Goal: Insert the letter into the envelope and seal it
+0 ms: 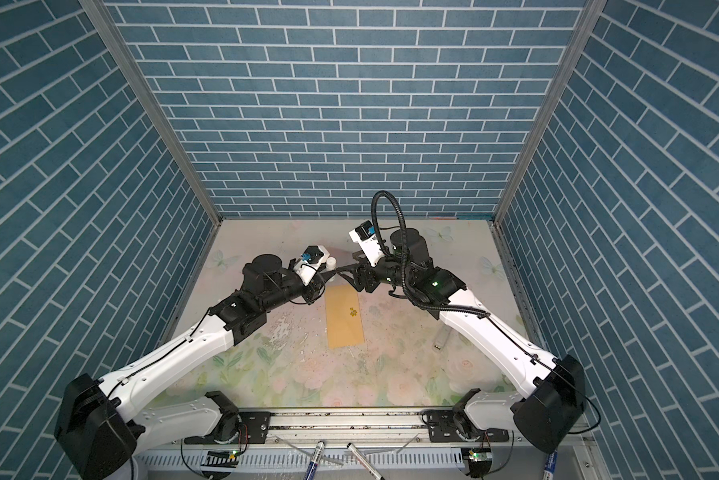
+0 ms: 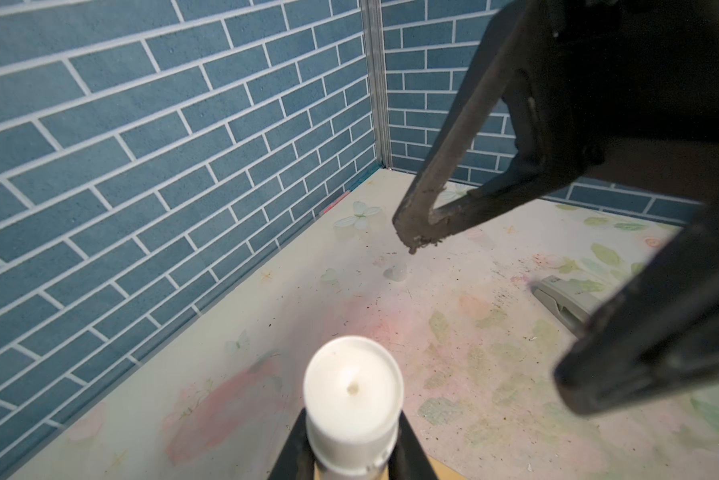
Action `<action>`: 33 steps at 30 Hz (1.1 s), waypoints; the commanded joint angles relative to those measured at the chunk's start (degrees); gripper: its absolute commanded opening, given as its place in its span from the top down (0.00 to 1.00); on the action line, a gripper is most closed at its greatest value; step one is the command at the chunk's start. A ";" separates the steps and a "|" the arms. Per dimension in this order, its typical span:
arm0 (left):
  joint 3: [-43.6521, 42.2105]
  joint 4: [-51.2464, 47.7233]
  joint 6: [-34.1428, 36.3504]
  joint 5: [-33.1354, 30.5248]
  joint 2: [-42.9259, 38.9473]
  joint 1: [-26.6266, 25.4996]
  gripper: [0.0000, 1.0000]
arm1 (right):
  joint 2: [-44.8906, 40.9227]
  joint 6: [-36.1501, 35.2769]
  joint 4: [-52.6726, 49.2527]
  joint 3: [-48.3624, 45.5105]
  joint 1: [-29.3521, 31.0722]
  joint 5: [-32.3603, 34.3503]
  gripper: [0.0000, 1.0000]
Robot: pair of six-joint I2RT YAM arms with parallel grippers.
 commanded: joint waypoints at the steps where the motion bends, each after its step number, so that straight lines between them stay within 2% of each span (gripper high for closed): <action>1: -0.60 2.46 2.97 -0.44 -0.74 -0.43 1.00 | 1.32 1.31 -0.28 4.25 -0.21 -1.71 0.33; 10: -0.56 2.61 2.63 0.00 -0.57 -0.80 1.00 | 5.45 0.63 -2.86 8.87 0.87 -1.49 0.33; 19: -0.21 2.79 2.03 0.54 -0.01 -0.77 1.00 | 8.48 -2.90 -7.31 12.68 3.83 1.80 0.36; 33: -0.25 2.81 1.75 0.77 -0.31 -0.78 1.00 | 11.67 -3.86 -11.30 15.57 5.00 4.25 0.60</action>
